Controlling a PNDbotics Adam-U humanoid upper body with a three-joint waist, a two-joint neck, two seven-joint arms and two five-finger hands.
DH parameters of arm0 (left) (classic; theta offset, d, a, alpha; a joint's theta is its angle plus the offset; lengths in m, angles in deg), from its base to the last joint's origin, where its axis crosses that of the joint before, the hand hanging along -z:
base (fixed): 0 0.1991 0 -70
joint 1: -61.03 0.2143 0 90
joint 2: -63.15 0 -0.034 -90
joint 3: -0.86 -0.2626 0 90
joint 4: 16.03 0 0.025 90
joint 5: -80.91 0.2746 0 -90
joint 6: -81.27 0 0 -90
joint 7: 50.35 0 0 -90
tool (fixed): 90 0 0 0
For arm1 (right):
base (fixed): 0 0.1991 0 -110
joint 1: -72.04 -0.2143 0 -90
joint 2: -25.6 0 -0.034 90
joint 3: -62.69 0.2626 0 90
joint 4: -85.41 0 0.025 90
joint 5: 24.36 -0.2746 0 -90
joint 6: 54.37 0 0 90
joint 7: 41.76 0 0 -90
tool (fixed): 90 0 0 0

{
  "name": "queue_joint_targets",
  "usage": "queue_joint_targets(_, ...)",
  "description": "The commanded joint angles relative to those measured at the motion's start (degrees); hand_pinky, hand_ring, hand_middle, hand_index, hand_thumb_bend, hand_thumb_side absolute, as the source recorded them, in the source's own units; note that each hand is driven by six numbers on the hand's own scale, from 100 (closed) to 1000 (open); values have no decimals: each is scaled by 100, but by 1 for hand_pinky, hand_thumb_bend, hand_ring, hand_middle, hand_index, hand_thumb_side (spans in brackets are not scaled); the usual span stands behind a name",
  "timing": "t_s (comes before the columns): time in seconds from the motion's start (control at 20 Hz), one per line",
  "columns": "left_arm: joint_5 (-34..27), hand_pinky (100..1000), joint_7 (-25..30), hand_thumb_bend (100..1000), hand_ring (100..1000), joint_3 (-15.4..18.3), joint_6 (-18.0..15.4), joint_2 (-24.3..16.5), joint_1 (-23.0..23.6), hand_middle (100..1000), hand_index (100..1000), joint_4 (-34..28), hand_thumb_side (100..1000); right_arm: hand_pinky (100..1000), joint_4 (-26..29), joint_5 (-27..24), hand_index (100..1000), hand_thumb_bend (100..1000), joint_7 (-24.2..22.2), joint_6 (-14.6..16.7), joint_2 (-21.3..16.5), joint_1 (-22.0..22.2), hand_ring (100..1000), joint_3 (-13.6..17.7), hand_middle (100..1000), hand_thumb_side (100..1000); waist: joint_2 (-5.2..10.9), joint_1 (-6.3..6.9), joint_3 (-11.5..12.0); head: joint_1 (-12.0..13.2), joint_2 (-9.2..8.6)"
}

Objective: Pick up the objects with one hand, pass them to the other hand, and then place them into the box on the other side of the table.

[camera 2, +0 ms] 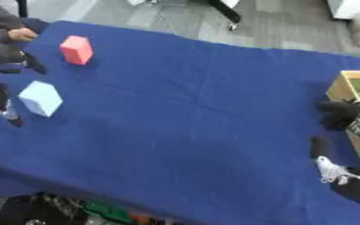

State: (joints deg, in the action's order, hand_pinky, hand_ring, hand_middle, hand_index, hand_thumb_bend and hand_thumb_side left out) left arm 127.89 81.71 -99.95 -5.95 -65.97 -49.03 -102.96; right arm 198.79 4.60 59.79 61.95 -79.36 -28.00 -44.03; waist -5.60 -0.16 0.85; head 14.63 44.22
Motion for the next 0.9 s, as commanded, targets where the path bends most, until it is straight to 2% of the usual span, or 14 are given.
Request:
queue_joint_targets(0.05,151,905,-38,844,873,95,-11,-14,-195,844,924,370,282,395,121,-37,780,100,-32,6,-40,-30,478,-2,500,316,126,44,-5,38,-10)
queue_joint_targets(0.4,535,910,-125,808,880,93,-137,232,-439,853,928,992,210,393,121,-68,777,100,-73,1,-8,-2,476,-29,498,318,108,8,-38,71,-10)
queue_joint_targets(0.65,818,912,-132,750,882,111,-198,342,-586,855,930,1221,104,392,121,-79,775,100,-91,0,12,1,474,-50,495,320,88,-4,-64,90,-10)
queue_joint_targets(0.9,989,913,-218,716,882,117,-238,460,-706,854,928,1425,100,391,121,-88,774,100,-107,6,29,2,473,-68,494,323,72,-21,-98,103,-10)
